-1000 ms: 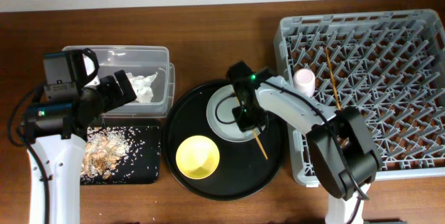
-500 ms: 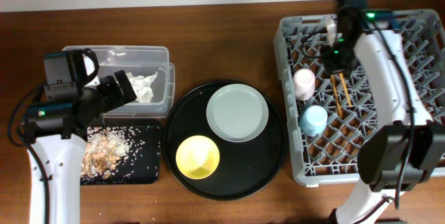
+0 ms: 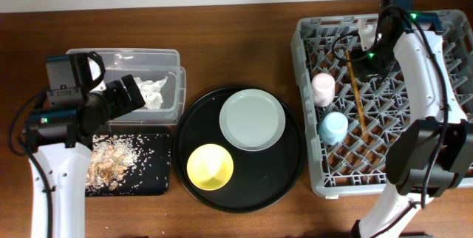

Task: Sort waste into correct bins and load items into the dishwasher rack
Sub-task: 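Grasp the second chopstick with the right gripper and stand it in the rack, then reach the right gripper to the yellow bowl rim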

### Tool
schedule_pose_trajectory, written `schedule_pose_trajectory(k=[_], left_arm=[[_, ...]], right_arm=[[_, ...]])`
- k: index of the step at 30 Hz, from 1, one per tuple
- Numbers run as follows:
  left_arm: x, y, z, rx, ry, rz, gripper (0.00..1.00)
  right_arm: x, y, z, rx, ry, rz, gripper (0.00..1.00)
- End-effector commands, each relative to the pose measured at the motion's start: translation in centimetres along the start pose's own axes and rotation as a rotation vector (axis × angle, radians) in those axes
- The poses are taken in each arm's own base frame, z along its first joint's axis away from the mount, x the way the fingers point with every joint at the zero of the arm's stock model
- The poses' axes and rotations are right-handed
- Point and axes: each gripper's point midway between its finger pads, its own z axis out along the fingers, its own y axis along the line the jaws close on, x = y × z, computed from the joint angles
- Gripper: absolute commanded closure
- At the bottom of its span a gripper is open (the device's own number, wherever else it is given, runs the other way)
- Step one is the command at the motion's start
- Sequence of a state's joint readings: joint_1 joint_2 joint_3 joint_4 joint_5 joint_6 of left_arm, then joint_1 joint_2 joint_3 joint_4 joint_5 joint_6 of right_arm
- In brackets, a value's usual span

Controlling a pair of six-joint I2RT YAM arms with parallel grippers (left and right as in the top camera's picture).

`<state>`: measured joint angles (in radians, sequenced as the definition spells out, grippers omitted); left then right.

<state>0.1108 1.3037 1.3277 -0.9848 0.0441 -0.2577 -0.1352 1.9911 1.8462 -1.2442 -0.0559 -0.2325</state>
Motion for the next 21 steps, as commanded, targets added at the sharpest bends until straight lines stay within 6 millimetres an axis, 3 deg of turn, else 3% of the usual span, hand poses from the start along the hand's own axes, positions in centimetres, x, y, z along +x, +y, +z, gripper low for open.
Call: schedule_pose_trajectory(k=[1,3,4,5,8,12,16,21], left_arm=[[0.0,0.3,0.2,-0.011,0.004,-0.005,0.01],[0.0,0.3,0.2,-0.011,0.004,-0.005,0.01],[0.0,0.3,0.2,-0.011,0.004,-0.006,0.01],[0.0,0.3,0.2,-0.011,0.004,-0.006,0.01],[0.0,0.3,0.2,-0.011,0.004,-0.006,0.01],[0.0,0.3,0.2,-0.011,0.004,-0.005,0.01],[0.0,0.3,0.2,-0.011,0.004,-0.005,0.01],[0.0,0.3,0.2,-0.011,0.004,-0.005,0.01]], right_arm=[[-0.1,0.8,0.5,-0.055,0.004,0.124,0.71],[-0.4,5.8,-0.5,-0.339,0.001,0.196,0.59],[-0.2,8.0,-1.3,-0.455,0.016,0.195,0.57],[0.5,10.8,-2.2,-0.563,0.057,0.178,0.49],[2.8,15.5,-2.7,-0.598,0.171,0.084,0.21],[6.5,25.4,-3.1,-0.611,0.274,-0.202,0.16],[12.1,34.0,-3.3,-0.544,0.333,-0.500,0.14],[17.1,39.7,-3.1,-0.412,0.333,-0.628,0.14]])
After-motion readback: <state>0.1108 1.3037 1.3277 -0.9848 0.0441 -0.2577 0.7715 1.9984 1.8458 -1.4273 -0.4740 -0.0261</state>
